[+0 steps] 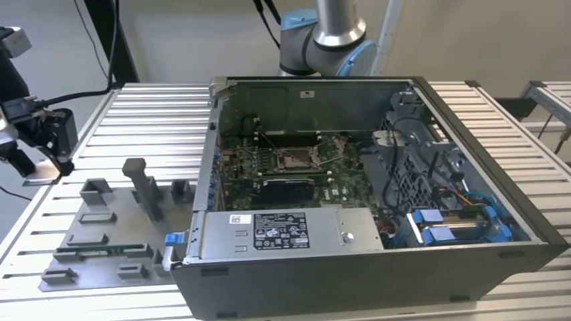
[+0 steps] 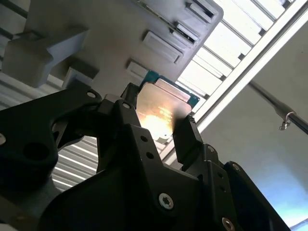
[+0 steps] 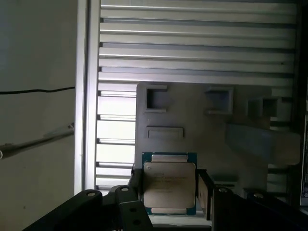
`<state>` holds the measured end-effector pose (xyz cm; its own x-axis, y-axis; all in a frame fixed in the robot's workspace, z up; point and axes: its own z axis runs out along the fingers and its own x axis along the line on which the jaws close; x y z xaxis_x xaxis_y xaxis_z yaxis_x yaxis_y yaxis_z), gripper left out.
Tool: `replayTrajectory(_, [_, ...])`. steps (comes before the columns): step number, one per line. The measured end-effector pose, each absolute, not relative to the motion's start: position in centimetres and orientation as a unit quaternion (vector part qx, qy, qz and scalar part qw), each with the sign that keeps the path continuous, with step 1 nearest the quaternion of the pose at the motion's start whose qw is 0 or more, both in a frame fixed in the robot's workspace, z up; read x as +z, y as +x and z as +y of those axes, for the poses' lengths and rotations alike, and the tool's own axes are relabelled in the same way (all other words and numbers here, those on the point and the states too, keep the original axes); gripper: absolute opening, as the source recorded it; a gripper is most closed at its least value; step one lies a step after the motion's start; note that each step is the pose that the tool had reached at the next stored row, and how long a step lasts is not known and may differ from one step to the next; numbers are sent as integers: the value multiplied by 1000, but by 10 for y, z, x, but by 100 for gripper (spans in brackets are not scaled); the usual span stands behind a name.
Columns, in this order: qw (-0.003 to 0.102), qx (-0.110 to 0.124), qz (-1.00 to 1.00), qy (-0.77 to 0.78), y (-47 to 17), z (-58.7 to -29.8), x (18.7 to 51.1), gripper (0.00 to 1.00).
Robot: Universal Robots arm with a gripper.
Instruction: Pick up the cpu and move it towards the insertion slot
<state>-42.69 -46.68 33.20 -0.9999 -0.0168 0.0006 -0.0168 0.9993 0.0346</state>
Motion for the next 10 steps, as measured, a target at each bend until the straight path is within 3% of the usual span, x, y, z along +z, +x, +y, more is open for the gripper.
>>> replayTrajectory(10, [1, -17, -1000, 8, -427, -467, 371, 0])
